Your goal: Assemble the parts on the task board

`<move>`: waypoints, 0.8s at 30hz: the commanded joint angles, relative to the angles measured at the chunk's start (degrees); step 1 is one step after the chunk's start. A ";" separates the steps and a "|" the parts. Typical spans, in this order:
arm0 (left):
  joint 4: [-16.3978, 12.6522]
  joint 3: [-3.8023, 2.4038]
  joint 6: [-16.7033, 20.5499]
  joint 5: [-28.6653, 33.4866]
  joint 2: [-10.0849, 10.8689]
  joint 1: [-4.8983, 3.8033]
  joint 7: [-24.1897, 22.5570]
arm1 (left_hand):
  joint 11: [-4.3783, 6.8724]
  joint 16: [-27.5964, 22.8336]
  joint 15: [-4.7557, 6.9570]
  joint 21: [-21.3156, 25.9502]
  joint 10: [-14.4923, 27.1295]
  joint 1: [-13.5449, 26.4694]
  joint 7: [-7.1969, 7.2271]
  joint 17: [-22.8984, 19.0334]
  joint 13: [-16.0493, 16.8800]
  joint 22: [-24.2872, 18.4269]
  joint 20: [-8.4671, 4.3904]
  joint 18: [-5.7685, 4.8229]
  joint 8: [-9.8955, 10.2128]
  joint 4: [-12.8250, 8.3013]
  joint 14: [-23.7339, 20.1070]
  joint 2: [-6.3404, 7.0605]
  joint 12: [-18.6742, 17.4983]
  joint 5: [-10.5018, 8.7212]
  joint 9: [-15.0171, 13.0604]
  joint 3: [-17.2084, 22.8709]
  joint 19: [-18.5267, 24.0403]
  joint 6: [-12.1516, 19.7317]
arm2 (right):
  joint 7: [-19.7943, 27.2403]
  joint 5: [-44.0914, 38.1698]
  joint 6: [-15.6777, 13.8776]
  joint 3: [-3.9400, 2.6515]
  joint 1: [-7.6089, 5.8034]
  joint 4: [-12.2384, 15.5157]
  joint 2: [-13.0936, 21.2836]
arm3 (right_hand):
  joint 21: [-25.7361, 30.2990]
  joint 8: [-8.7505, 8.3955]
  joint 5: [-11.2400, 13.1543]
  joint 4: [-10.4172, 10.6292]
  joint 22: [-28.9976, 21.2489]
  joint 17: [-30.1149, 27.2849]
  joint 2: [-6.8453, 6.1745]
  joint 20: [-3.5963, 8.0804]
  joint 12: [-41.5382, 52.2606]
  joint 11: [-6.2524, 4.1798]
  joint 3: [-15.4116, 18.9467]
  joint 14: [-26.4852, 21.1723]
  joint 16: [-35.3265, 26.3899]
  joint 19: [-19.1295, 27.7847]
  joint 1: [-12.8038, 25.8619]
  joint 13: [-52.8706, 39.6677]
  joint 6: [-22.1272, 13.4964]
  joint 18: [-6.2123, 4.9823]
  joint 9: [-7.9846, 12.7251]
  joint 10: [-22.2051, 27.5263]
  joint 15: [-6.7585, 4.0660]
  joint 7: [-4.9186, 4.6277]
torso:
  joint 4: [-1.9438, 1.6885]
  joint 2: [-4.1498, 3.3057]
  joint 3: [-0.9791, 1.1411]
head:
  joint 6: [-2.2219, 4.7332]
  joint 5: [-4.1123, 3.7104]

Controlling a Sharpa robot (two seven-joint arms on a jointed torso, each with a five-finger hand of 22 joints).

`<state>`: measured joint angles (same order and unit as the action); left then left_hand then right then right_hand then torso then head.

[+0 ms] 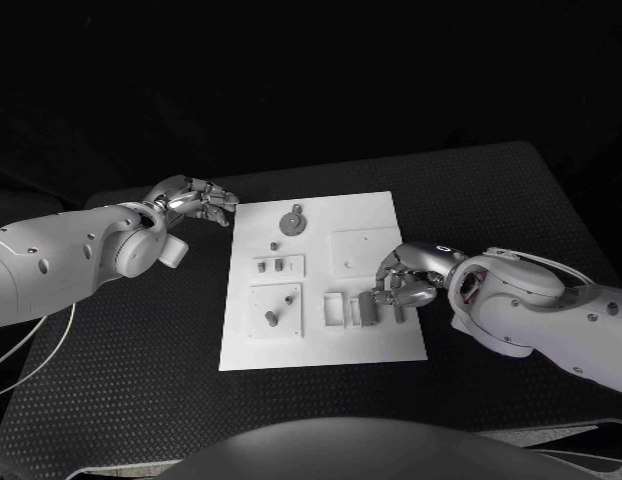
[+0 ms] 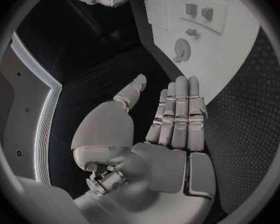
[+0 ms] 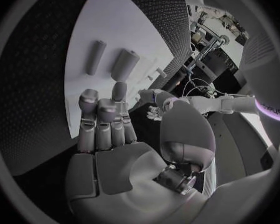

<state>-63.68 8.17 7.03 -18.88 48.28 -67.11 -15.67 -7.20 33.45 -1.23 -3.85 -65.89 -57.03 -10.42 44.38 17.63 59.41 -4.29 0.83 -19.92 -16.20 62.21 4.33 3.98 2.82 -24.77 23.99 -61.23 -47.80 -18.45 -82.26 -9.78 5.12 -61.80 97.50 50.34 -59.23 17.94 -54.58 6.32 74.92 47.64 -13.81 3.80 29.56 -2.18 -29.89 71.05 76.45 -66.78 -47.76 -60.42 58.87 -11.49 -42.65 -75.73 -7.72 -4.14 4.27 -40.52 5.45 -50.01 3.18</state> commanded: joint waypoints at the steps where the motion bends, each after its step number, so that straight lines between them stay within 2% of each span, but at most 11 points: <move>1: 0.00 0.03 -1.21 0.30 -0.25 -0.02 0.08 | 0.13 -0.19 0.00 -0.28 0.39 0.67 -0.10 0.11 -0.07 -0.10 -0.10 -0.23 -0.24 0.09 -0.28 0.15 0.12 0.12 0.08 -0.36 0.40 0.42 | -4.63 4.19 4.48 0.01 0.02 -0.30 -0.48 | -0.79 0.78 1.79 1.48 1.28 1.45 0.38 -0.01 2.32 -0.79 0.55 0.73 2.01 -0.70 0.85 -1.26 2.78 -3.51 0.06 -1.55 -1.02 0.86 | 0.04 -0.01 -0.03 | 0.01 -0.03; 5: -0.01 0.06 -1.51 0.29 -0.32 -0.02 0.20 | 0.13 -0.22 -0.01 -0.28 0.38 0.96 -0.09 0.15 -0.11 -0.14 -0.10 -0.23 -0.28 0.21 -0.28 0.02 0.13 0.11 0.09 -0.36 0.41 0.43 | -5.51 4.29 5.38 0.01 0.01 -0.50 -0.85 | -1.81 1.23 4.87 3.27 1.23 5.01 1.27 0.13 4.65 -1.76 0.99 1.96 4.43 -1.30 1.53 -2.57 5.28 -3.51 -0.02 -2.77 -1.75 1.76 | 0.02 -0.02 -0.01 | 0.01 -0.01; 10: -0.04 0.09 -1.52 0.18 -0.24 -0.02 0.39 | 0.13 -0.24 -0.01 -0.29 0.39 1.16 -0.10 0.18 -0.14 -0.16 -0.10 -0.23 -0.29 0.29 -0.29 -0.02 0.13 0.11 0.10 -0.37 0.42 0.46 | -5.98 5.18 7.23 0.00 0.00 -1.53 -1.73 | -2.70 0.99 8.74 4.43 1.22 8.25 2.15 0.39 5.51 -2.04 1.51 2.72 5.41 -1.28 1.73 -2.87 6.26 -3.51 -0.01 -2.95 -2.02 2.10 | 0.07 -0.03 0.02 | 0.01 0.11; 11: -0.08 0.09 -1.48 0.16 -0.21 -0.02 0.39 | 0.13 -0.25 -0.01 -0.29 0.39 1.20 -0.10 0.18 -0.15 -0.16 -0.10 -0.23 -0.29 0.29 -0.30 -0.01 0.13 0.11 0.10 -0.37 0.42 0.47 | -6.02 5.52 7.58 0.00 0.00 -1.83 -1.93 | -2.89 0.94 9.60 4.57 1.22 8.96 2.28 0.43 5.63 -2.09 1.69 2.93 5.59 -1.21 1.73 -2.86 6.43 -3.51 -0.02 -3.03 -2.05 2.16 | 0.04 -0.03 -0.03 | 0.01 0.10; 15: -0.12 0.09 -1.42 0.10 -0.27 -0.02 0.41 | 0.12 -0.27 -0.02 -0.29 0.41 1.30 -0.11 0.19 -0.16 -0.17 -0.10 -0.23 -0.29 0.32 -0.32 0.02 0.13 0.11 0.11 -0.39 0.44 0.49 | -6.37 6.04 8.72 0.01 -0.07 -3.26 -3.04 | -3.30 0.75 12.53 4.67 1.19 9.96 2.34 0.43 5.81 -2.10 2.31 3.10 5.74 -0.89 1.66 -2.70 6.76 -3.51 -0.05 -3.19 -2.01 2.21 | 0.06 0.00 -0.01 | 0.01 0.19; 16: -0.14 0.09 -1.46 0.09 -0.30 -0.03 0.41 | 0.12 -0.27 -0.02 -0.29 0.41 1.31 -0.11 0.19 -0.16 -0.17 -0.10 -0.23 -0.29 0.32 -0.32 0.02 0.13 0.11 0.11 -0.39 0.44 0.49 | -6.45 6.10 9.36 0.01 -0.07 -3.59 -3.24 | -4.07 1.16 30.70 4.94 1.06 10.19 0.13 0.44 6.09 -0.89 7.85 3.20 6.06 -1.69 4.36 -2.90 7.01 -3.28 -0.55 -3.65 -2.02 3.93 | 0.04 0.00 -0.03 | 0.01 0.20; 17: -0.19 0.09 -1.46 0.08 -0.29 -0.03 0.41 | 0.12 -0.27 -0.02 -0.29 0.41 1.32 -0.11 0.20 -0.17 -0.18 -0.10 -0.23 -0.29 0.32 -0.32 0.02 0.13 0.11 0.11 -0.39 0.44 0.50 | -6.57 6.17 9.92 0.01 -0.07 -3.81 -3.40 | -2.95 0.79 47.99 5.27 0.54 10.21 3.32 1.51 5.42 -2.61 4.53 2.89 5.82 -0.27 0.40 -2.66 6.26 -3.49 -0.63 -2.77 2.20 4.15 | 0.02 0.00 0.00 | 0.01 0.20; 18: -0.24 0.09 -1.51 0.08 -0.24 -0.03 0.42 | 0.12 -0.28 -0.02 -0.29 0.41 1.35 -0.11 0.20 -0.17 -0.18 -0.10 -0.23 -0.29 0.33 -0.32 0.02 0.13 0.11 0.11 -0.39 0.44 0.50 | -6.58 6.31 10.25 0.02 -0.07 -4.14 -3.70 | -2.92 0.80 49.94 6.56 0.60 10.38 1.87 1.44 5.62 -2.20 4.47 3.00 5.83 -0.07 0.89 -2.63 6.63 -3.49 -0.59 -3.14 1.39 2.72 | -0.03 0.00 -0.02 | 0.01 0.17; 19: -0.24 0.09 -1.52 0.08 -0.23 -0.03 0.45 | 0.12 -0.28 -0.02 -0.29 0.41 1.39 -0.11 0.20 -0.18 -0.18 -0.10 -0.23 -0.30 0.35 -0.33 0.01 0.13 0.11 0.11 -0.39 0.45 0.50 | -6.58 6.38 10.32 0.02 -0.07 -4.36 -3.87 | -3.13 0.42 50.33 8.55 0.80 10.57 0.42 1.33 5.64 -2.22 3.79 3.00 5.58 -0.04 0.01 -2.45 6.75 -3.51 -0.40 -3.15 -0.72 2.42 | -0.05 -0.01 0.02 | 0.01 0.23; 20: -0.22 0.09 -1.56 0.08 -0.23 -0.03 0.53 | 0.12 -0.30 -0.02 -0.29 0.42 1.45 -0.11 0.21 -0.19 -0.19 -0.09 -0.23 -0.30 0.37 -0.33 -0.01 0.13 0.11 0.12 -0.38 0.45 0.51 | -6.60 6.50 10.51 0.03 -0.07 -4.81 -4.24 | -3.21 0.24 50.52 9.81 0.86 10.63 -0.09 1.28 5.67 -2.27 3.71 2.96 5.40 -0.03 -0.34 -2.37 6.83 -3.51 -0.35 -3.16 -1.62 2.30 | -0.02 0.00 0.04 | 0.01 0.35; 24: -0.28 0.09 -1.61 0.08 -0.22 -0.03 0.51 | 0.11 -0.32 -0.03 -0.29 0.44 1.61 -0.12 0.23 -0.21 -0.21 -0.09 -0.23 -0.31 0.44 -0.35 -0.05 0.12 0.11 0.13 -0.38 0.47 0.54 | -6.32 6.62 11.00 0.17 -0.07 -6.37 -5.42 | -3.14 0.03 50.93 10.37 0.80 10.39 -1.05 1.21 5.65 -2.19 3.87 2.74 5.09 0.03 -0.09 -2.26 6.79 -3.51 -0.32 -3.08 -2.04 2.29 | -0.02 -0.02 0.00 | 0.01 0.33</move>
<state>-63.76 8.28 6.34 -18.90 48.12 -67.11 -14.94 -7.19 33.45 -1.24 -3.85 -65.90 -56.00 -10.63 44.56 17.46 59.26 -4.29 0.83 -19.92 -16.04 62.20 4.31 3.98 2.82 -24.73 23.83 -61.23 -47.59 -24.52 -76.45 -1.39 5.25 -61.88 91.55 45.17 -62.44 18.30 -3.77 16.43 74.93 58.14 -14.37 4.93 35.32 -4.21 -26.00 73.78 81.74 -67.22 -47.81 -62.73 65.69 -13.34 -43.05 -78.73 -9.43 -1.53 4.27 -40.55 5.45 -50.01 3.47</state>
